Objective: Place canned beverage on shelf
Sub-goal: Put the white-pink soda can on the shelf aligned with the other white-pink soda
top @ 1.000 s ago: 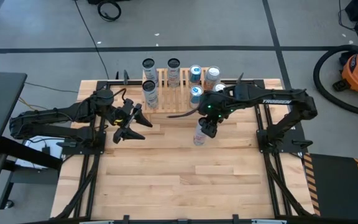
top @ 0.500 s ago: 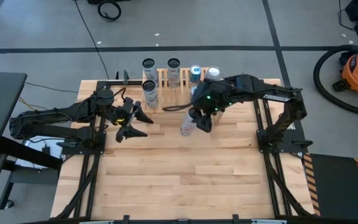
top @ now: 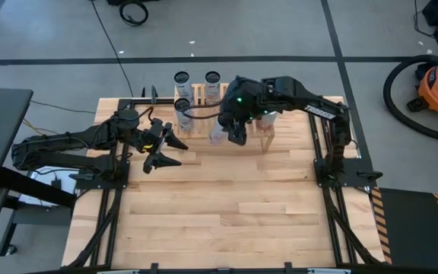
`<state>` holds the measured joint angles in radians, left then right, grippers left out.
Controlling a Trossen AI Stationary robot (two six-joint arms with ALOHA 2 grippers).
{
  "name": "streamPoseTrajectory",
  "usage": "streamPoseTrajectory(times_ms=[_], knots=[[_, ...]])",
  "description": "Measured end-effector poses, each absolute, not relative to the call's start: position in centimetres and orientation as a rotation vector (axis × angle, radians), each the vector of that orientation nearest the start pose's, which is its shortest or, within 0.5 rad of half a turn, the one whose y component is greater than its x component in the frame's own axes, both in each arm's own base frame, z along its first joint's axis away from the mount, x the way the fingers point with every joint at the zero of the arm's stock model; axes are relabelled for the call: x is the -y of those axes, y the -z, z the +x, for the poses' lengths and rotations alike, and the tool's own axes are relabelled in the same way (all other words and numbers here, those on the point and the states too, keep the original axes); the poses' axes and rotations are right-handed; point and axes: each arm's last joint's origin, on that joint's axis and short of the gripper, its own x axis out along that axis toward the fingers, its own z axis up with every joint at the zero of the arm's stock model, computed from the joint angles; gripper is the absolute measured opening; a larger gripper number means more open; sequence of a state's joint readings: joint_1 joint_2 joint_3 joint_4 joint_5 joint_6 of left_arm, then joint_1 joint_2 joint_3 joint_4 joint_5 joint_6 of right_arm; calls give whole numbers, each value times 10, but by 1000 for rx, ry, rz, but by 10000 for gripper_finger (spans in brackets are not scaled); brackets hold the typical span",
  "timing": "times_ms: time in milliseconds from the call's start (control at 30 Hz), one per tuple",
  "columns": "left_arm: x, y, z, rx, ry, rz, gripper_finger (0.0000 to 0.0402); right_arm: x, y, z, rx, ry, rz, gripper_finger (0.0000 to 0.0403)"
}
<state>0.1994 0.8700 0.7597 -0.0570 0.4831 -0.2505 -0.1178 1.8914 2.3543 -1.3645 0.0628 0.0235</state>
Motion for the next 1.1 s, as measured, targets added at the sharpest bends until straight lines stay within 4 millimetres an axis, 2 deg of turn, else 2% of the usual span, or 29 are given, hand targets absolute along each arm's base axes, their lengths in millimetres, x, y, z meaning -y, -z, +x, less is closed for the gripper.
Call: streamPoseTrajectory(times_ms=[300, 600, 767, 1100], knots=[[-25, -322, 191, -198, 261, -306, 318, 70, -440, 355, -883, 221, -44, 262], [-25, -322, 191, -200, 261, -305, 318, 78, -442, 361, -832, 199, -119, 262], [-25, -322, 191, -201, 260, -305, 318, 83, -431, 368, -879, 192, -133, 262], [-25, -321, 191, -212, 258, -308, 318, 94, -424, 371, -902, 228, -156, 262]])
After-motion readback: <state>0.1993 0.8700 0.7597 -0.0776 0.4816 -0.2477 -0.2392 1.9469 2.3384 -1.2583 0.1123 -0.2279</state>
